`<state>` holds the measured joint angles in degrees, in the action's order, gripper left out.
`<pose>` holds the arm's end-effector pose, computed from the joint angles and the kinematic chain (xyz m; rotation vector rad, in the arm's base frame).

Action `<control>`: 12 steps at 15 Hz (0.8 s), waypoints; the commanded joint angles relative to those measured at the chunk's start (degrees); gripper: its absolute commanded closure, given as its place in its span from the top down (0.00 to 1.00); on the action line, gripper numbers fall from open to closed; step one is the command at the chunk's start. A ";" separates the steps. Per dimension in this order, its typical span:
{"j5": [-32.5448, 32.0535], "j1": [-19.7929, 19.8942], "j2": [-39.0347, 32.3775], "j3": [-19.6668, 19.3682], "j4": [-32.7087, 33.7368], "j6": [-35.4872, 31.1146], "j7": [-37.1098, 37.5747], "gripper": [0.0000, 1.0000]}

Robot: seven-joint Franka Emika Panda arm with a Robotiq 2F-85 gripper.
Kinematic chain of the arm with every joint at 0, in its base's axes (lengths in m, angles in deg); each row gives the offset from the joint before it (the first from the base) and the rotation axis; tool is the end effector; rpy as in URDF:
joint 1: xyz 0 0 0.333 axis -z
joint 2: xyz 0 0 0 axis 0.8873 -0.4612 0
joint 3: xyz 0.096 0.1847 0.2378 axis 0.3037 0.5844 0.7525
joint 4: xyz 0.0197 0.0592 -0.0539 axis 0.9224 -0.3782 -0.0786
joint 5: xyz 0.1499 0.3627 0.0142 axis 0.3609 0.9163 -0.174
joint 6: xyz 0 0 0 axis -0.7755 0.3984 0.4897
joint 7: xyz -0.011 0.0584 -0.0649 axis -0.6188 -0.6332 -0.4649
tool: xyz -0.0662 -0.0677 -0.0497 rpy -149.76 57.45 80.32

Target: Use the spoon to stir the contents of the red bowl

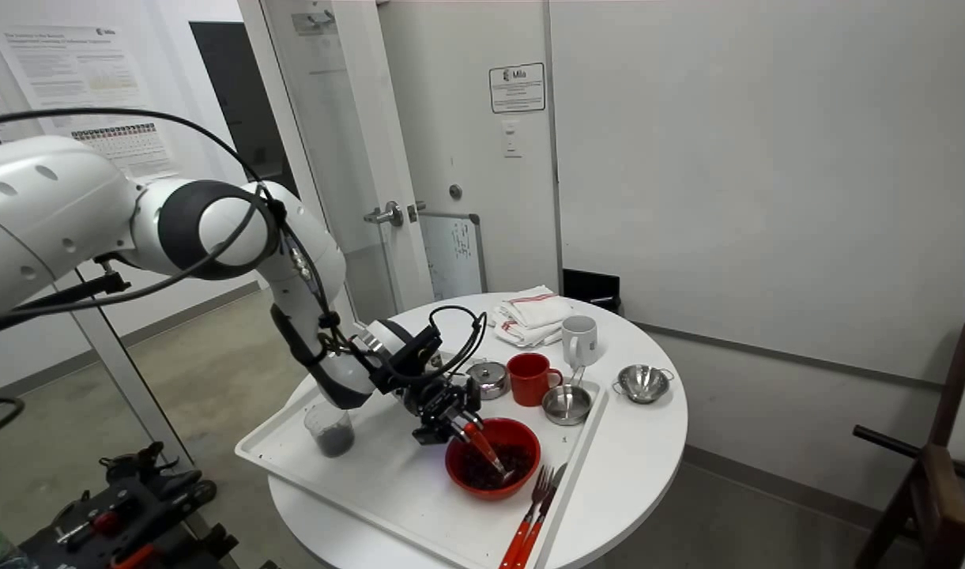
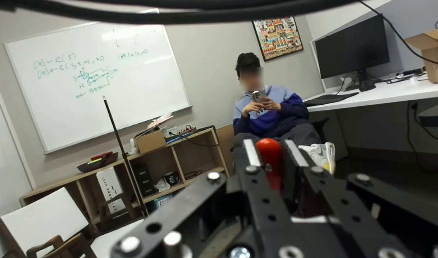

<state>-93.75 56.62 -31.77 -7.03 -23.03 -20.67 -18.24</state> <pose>0.5425 -0.0711 -0.0171 1.3387 0.5469 -1.3556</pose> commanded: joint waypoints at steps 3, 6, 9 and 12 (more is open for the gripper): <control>-1.35 -2.24 -0.75 0.12 4.47 2.16 -1.34 0.05; -2.33 -4.19 -1.13 0.16 7.31 2.31 -1.83 0.05; -3.30 -6.04 -1.23 0.27 9.47 2.04 -2.43 0.05; -3.43 -7.15 -0.60 0.65 9.60 1.30 -1.93 0.05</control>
<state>-96.05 50.29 -31.78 -6.71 -15.24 -20.26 -19.13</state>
